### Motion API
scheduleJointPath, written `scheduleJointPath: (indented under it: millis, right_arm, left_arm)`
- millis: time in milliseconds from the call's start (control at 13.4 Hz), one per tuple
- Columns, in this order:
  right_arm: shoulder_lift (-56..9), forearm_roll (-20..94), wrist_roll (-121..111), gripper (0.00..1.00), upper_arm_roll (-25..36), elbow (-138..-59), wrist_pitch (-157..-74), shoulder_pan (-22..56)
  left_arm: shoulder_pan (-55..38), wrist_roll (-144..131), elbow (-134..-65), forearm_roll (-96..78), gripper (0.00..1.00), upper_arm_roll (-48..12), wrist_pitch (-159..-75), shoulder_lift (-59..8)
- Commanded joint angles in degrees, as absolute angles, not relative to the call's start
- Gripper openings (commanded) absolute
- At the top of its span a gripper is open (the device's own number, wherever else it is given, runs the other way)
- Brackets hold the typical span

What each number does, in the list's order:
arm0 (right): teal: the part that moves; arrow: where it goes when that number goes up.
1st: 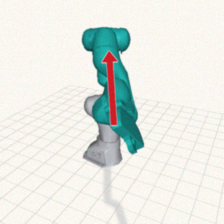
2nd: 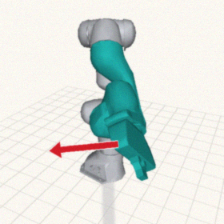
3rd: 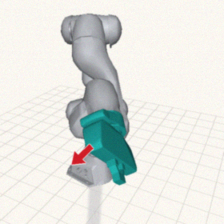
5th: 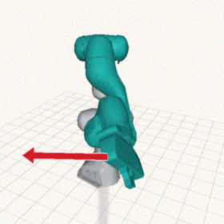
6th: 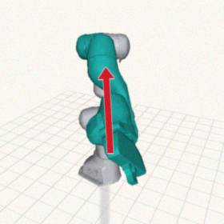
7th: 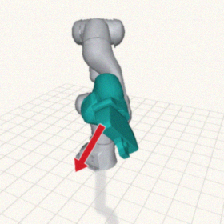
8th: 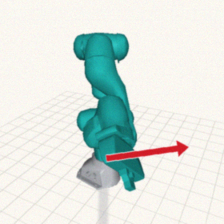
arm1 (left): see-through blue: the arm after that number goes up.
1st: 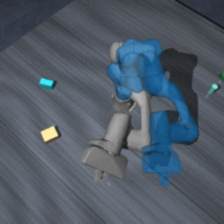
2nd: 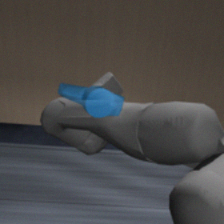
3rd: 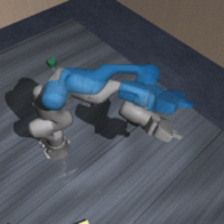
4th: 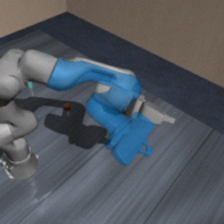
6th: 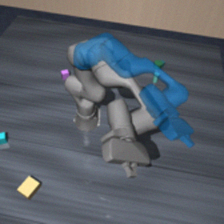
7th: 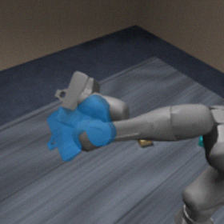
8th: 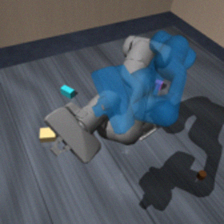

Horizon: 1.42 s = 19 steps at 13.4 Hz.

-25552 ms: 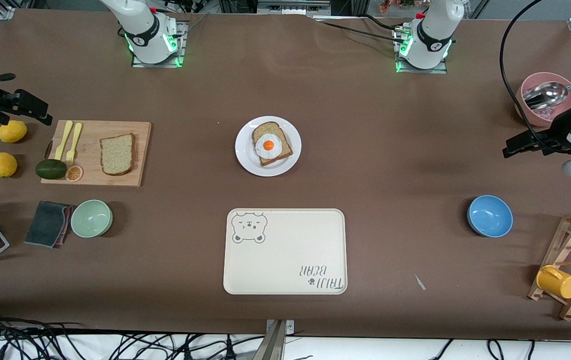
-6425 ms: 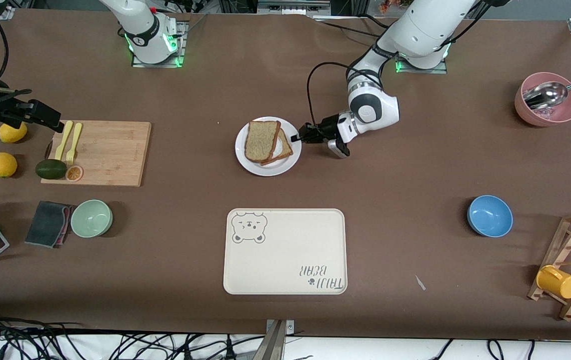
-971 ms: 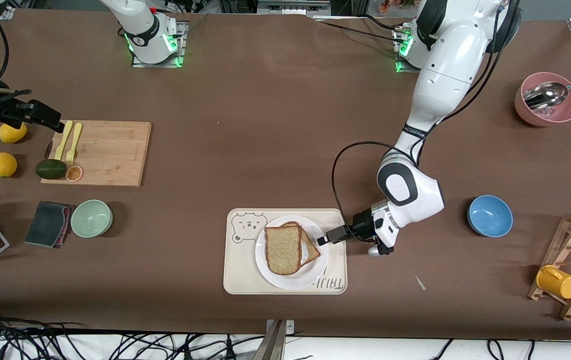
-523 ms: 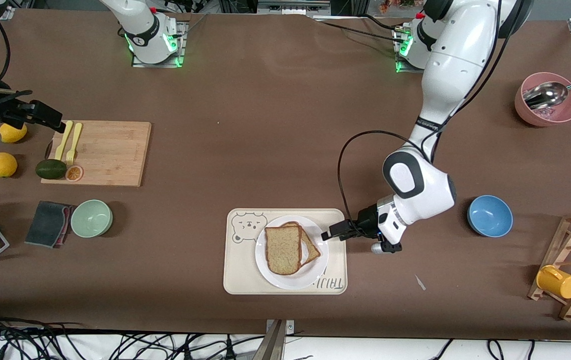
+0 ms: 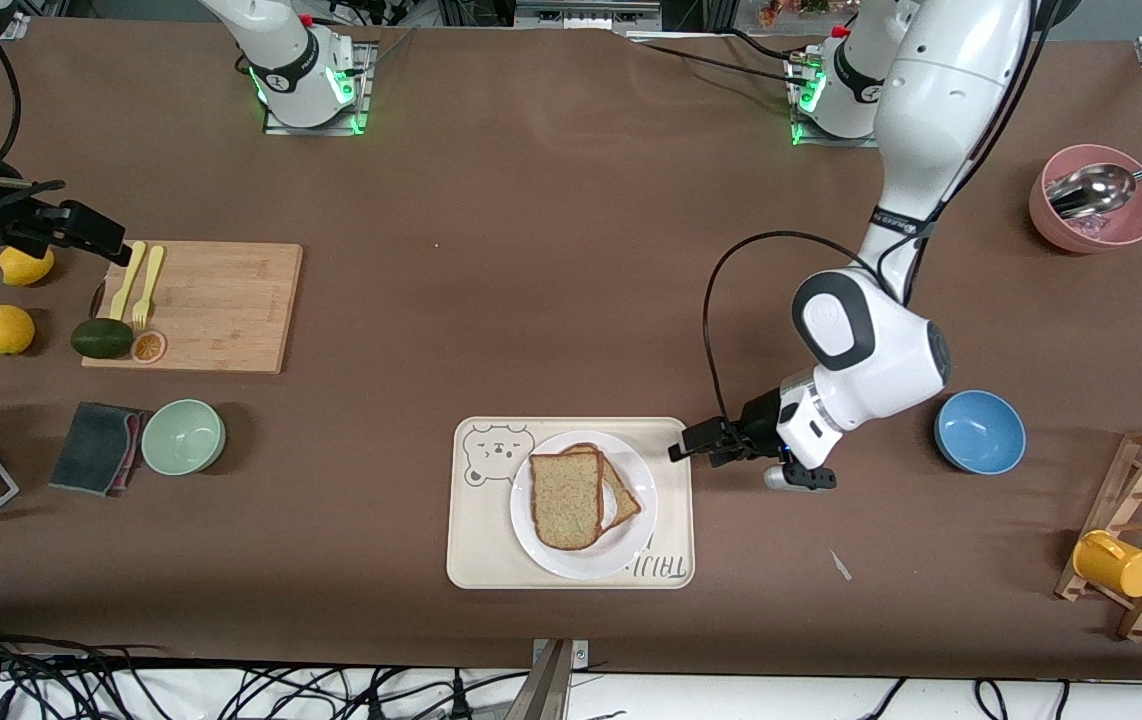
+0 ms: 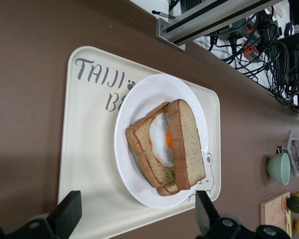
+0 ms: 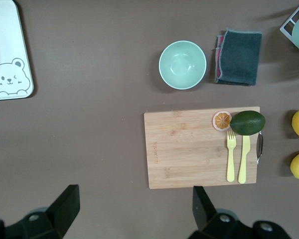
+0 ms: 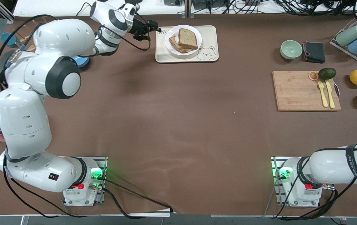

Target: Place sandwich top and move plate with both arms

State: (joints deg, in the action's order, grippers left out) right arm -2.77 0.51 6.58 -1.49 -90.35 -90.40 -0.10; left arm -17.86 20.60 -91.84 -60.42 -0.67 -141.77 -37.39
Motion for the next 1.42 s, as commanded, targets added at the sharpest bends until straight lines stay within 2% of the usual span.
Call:
scheduleJointPath:
  millis: [0,224,448,1046,1345]
  right_arm:
    - [-2.4,1.6,5.6,1.0,-2.0,-90.8,-90.4,-1.0]
    - [-2.4,1.6,5.7,1.0,-2.0,-90.8,-90.4,-1.0]
    - [-2.4,1.6,5.7,1.0,-2.0,-90.8,-90.4,-1.0]
    - [-2.4,1.6,5.6,1.0,-1.9,-90.8,-90.4,-1.0]
    - [-2.4,1.6,5.6,1.0,-2.0,-90.8,-90.4,-1.0]
  left_arm:
    - [-15.7,19.8,-98.4,-53.3,1.0,-0.4,-140.3,-30.4]
    - [-11.1,17.8,-98.3,-46.3,1.0,-0.4,-134.6,-28.4]
    - [-6.0,18.1,-97.7,-41.7,1.0,-0.3,-125.0,-25.1]
    - [0.3,14.3,-97.5,-14.3,1.0,-0.2,-115.6,-14.1]
    - [0.5,10.7,-89.6,-6.1,0.99,-0.3,-104.7,-12.9]
